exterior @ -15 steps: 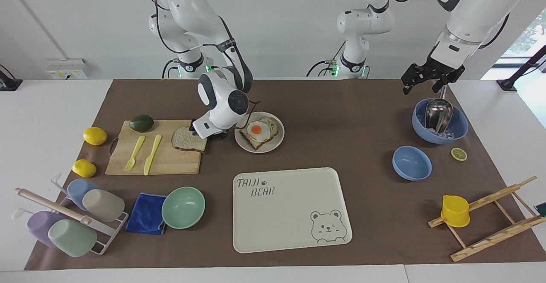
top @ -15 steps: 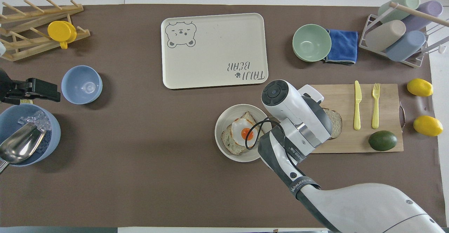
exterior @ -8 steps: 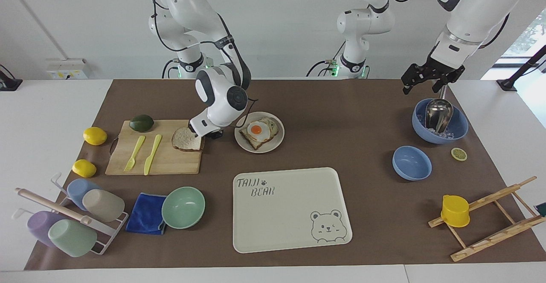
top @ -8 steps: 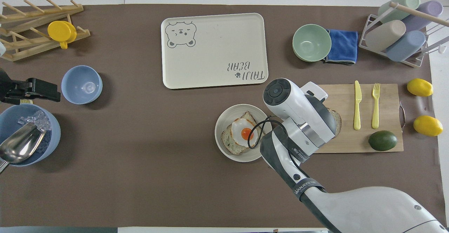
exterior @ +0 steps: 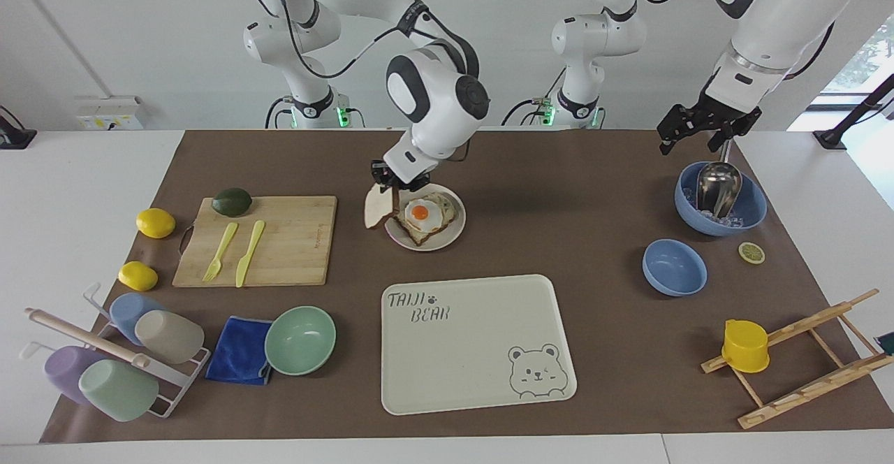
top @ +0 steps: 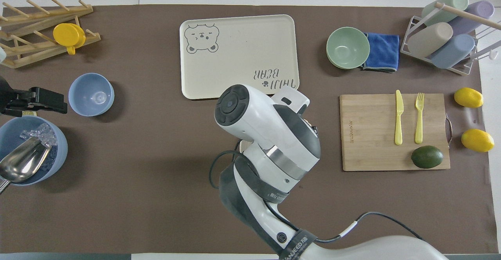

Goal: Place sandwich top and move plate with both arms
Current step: 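Lower the bread onto the egg and open the right gripper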

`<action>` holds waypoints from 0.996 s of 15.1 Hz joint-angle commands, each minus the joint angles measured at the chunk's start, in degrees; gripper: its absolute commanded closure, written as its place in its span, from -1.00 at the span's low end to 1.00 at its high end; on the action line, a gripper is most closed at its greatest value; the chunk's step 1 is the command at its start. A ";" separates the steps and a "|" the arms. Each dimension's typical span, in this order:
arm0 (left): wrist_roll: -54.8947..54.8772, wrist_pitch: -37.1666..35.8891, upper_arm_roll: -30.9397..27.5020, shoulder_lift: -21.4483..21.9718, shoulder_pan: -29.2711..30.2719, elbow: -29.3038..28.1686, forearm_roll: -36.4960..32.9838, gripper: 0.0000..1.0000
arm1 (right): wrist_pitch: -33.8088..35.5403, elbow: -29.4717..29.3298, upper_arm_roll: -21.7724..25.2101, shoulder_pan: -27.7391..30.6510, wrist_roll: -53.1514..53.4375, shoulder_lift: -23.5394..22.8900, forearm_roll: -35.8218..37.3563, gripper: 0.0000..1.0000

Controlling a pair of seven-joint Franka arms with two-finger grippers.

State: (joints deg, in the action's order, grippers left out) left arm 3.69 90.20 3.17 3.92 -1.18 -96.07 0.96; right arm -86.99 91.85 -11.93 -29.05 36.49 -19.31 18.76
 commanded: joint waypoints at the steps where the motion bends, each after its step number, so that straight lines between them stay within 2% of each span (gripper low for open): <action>1: 0.00 -0.65 -0.53 0.39 -0.40 -0.08 -0.87 -1.00 | -2.83 -1.07 -2.22 -0.65 0.77 -2.49 -0.57 1.00; 8: -0.09 -0.38 -0.71 1.27 0.74 -1.49 -0.87 -1.00 | -8.98 6.31 -2.22 -0.22 1.48 -0.47 -0.13 1.00; 11: 0.17 -0.38 -0.79 1.80 0.74 -2.63 -0.87 -1.00 | -10.29 7.03 -2.22 -0.13 3.84 -0.21 -0.30 1.00; 15: 1.49 3.12 -0.71 2.58 0.83 -4.82 -0.61 -1.00 | -19.16 10.44 -2.31 -0.04 9.92 -0.03 -6.00 1.00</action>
State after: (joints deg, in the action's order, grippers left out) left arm 4.07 90.58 2.44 4.03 -0.50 -97.34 0.96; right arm -101.13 98.09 -13.75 -30.10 44.15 -20.71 15.67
